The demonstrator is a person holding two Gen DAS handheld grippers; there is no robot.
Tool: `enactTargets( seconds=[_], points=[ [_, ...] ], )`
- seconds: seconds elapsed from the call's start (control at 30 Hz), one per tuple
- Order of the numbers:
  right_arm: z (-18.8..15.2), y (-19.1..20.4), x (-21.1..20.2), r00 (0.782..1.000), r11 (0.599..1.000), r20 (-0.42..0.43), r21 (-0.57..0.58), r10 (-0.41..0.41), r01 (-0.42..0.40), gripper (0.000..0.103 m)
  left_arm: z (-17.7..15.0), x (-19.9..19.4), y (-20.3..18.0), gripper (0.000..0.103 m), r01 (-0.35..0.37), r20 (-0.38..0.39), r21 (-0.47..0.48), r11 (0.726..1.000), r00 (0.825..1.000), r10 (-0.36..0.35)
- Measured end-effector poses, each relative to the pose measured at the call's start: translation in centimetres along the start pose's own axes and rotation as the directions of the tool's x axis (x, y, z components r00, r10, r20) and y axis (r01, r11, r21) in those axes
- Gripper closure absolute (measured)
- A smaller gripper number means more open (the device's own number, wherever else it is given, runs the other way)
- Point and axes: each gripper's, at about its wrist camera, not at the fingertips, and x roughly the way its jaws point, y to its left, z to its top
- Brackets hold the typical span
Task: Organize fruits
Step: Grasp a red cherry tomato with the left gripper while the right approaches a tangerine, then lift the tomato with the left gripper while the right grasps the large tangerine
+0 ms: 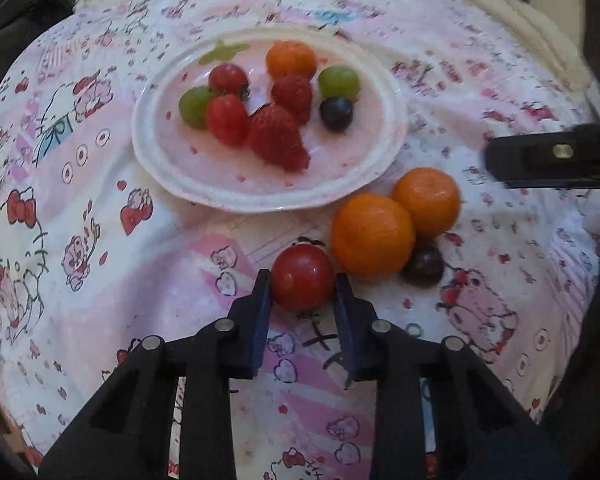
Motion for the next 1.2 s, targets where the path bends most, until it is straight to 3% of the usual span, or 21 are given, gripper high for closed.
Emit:
enactTargets(
  seconds=[0.07,0.27,0.4,0.47,0.6,0.63,0.67,0.7,0.83,1.03,1.13,1.2],
  points=[
    [0.1,0.1,0.4,1.0,1.0,-0.014,-0.002,0.006,-0.006,0.029,0.0,-0.3,0.1,0.077,-0.001,0.002,-0.013,1.0,1.0,0.001],
    [0.1,1.0,2.7,0.997,0.999,-0.076,-0.027,0.021,-0.023,0.045,-0.4,-2.1,1.3,0.078,0.01,0.026,-0.12,0.993,1.0,-0.007],
    [0.3,1.8,4.6,0.995,0.998,-0.101,-0.058,-0.001,-0.005,0.053,-0.8,-3.3,2.2,0.077,-0.02,0.048,-0.169,0.985,0.998,0.029],
    [0.2,2.1,4.8,0.996,0.995,-0.087,-0.096,-0.018,0.009,0.06,-1.0,-3.6,2.7,0.078,-0.034,0.056,-0.191,0.981,0.997,0.046],
    [0.1,2.5,3.6,0.998,0.987,-0.05,-0.157,-0.025,0.017,0.064,-0.8,-3.9,3.3,0.078,-0.044,0.063,-0.221,0.974,0.996,0.06],
    [0.0,2.3,3.2,0.999,0.988,-0.043,-0.153,-0.021,0.014,0.068,-0.8,-4.1,3.4,0.077,-0.048,0.067,-0.228,0.973,0.996,0.065],
    [-0.1,2.2,2.8,0.999,0.989,-0.035,-0.148,-0.018,0.013,0.096,-0.8,-4.2,3.5,0.078,-0.051,0.071,-0.231,0.972,0.995,0.069],
    [-0.1,2.0,2.4,1.0,0.991,-0.03,-0.137,-0.006,0.002,0.103,-0.7,-4.5,3.5,0.078,-0.055,0.078,-0.234,0.971,0.994,0.075],
    [-0.5,1.5,0.8,1.0,0.992,0.003,-0.123,-0.014,0.014,0.103,-1.1,-5.1,3.8,0.077,-0.067,0.089,-0.241,0.968,0.992,0.091],
    [-0.2,-0.8,0.1,0.999,0.999,0.019,0.021,0.047,-0.048,0.097,-2.1,-5.7,5.0,0.077,-0.085,0.082,-0.288,0.954,0.99,0.113],
    [0.4,-1.2,0.1,0.997,0.995,0.03,0.067,0.072,-0.074,0.088,-2.2,-6.2,5.3,0.077,-0.086,0.096,-0.302,0.949,0.988,0.12],
    [0.8,-1.3,0.5,0.996,0.992,0.027,0.088,0.086,-0.088,0.076,-2.2,-6.4,5.5,0.077,-0.08,0.104,-0.306,0.949,0.988,0.116]
  ],
)
